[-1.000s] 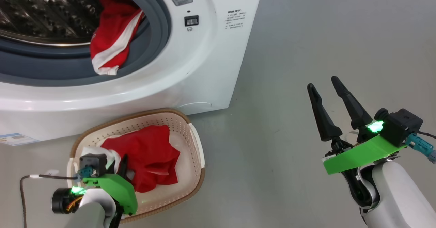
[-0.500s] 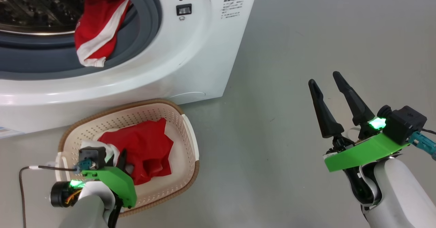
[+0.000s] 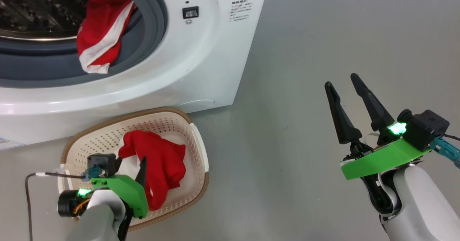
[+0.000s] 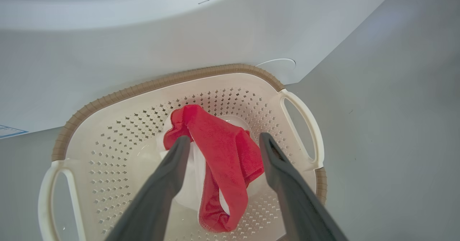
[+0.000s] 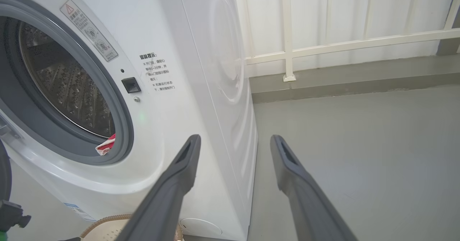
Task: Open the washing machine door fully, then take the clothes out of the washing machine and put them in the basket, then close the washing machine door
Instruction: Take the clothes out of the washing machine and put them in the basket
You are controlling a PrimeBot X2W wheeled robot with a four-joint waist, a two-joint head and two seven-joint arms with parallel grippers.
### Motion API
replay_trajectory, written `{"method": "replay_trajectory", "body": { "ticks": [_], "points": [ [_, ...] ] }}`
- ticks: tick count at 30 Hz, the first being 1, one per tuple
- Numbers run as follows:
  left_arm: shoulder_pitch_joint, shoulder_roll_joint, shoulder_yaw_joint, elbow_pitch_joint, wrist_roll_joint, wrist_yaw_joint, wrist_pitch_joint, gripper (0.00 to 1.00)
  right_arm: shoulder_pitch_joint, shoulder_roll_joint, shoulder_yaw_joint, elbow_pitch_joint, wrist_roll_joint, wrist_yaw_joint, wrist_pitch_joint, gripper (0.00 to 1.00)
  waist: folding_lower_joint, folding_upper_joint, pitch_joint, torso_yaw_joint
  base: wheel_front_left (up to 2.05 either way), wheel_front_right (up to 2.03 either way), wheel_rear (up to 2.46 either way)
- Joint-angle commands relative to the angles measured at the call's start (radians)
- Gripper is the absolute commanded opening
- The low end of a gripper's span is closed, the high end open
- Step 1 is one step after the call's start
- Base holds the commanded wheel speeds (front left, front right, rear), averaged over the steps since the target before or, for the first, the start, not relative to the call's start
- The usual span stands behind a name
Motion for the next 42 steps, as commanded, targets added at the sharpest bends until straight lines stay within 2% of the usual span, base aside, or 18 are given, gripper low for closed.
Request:
{"method": "replay_trajectory", "body": {
  "ticks": [1,17,25,42],
  "points": [
    [-0.004,0.025,0.021,-0.019,-0.005,-0.009,-0.012,1.00,-0.004,-0.002,0.011,-0.018,-0.002,0.002,-0.005,1.00,0.0000,0.0000,-0.010,0.007,0.00,0.00,0.00],
    [0.072,0.051,0.007,-0.197,-0.024,-0.010,-0.012,1.00,0.023,0.008,0.015,-0.004,-0.001,0.002,-0.005,1.00,0.0000,0.0000,-0.083,0.058,0.00,0.00,0.00],
    [0.135,0.073,0.055,-0.323,-0.006,-0.006,-0.012,1.00,0.042,0.010,0.014,0.002,-0.002,0.002,-0.005,1.00,0.0000,0.0000,-0.124,0.080,0.00,0.00,0.00],
    [0.297,0.082,0.154,-0.647,0.048,0.021,-0.012,1.00,0.090,0.005,0.006,0.011,-0.002,0.002,-0.005,1.00,0.0000,0.0000,-0.219,0.115,0.00,0.00,0.00]
  ]
}}
